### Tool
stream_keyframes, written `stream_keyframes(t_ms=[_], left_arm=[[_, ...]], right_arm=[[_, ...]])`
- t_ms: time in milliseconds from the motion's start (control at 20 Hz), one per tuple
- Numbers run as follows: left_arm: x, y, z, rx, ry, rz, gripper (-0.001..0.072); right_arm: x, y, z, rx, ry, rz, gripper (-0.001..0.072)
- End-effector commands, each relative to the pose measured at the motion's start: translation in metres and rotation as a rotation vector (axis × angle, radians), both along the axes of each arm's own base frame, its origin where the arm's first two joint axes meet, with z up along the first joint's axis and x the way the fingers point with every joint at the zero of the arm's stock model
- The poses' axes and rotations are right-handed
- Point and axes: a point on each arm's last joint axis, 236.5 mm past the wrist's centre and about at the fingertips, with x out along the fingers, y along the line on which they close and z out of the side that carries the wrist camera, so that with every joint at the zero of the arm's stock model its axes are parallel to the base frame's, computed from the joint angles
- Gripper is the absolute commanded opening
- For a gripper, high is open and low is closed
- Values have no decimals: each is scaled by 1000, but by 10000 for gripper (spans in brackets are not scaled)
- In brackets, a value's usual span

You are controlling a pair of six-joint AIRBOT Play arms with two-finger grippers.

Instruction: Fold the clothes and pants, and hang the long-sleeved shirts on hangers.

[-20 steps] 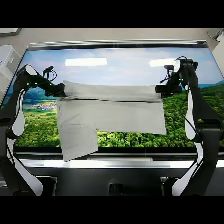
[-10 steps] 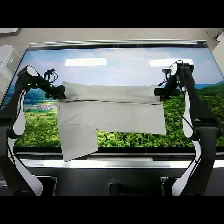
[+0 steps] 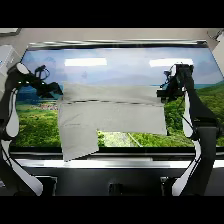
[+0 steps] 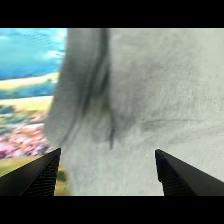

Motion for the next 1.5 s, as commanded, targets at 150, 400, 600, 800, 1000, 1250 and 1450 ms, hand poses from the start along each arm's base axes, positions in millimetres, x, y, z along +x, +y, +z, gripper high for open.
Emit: stream_keyframes(t_ms=[150,400,600,800,1000,1250,1450], left_arm=[[-56,102,78,-10,-57,246,667],[-142,89,65,-242,-80,334,660],[-199,16,24,-415,-58,242,591],[-241,-31,-24,-487,18,212,591],[-258,-60,-39,-521,45,145,591],[-273,-76,-46,-534,94,114,591],[-279,-79,-50,-539,111,121,591]], right_arm=[[-11,-45,50,180,-80,-104,372],[-40,-25,87,569,-116,-119,350],[-54,-2,108,714,-137,-123,351],[-58,7,132,737,-189,-99,351],[-61,8,152,718,-232,-81,351],[-65,10,158,719,-229,-87,351],[-65,10,160,717,-235,-85,351]])
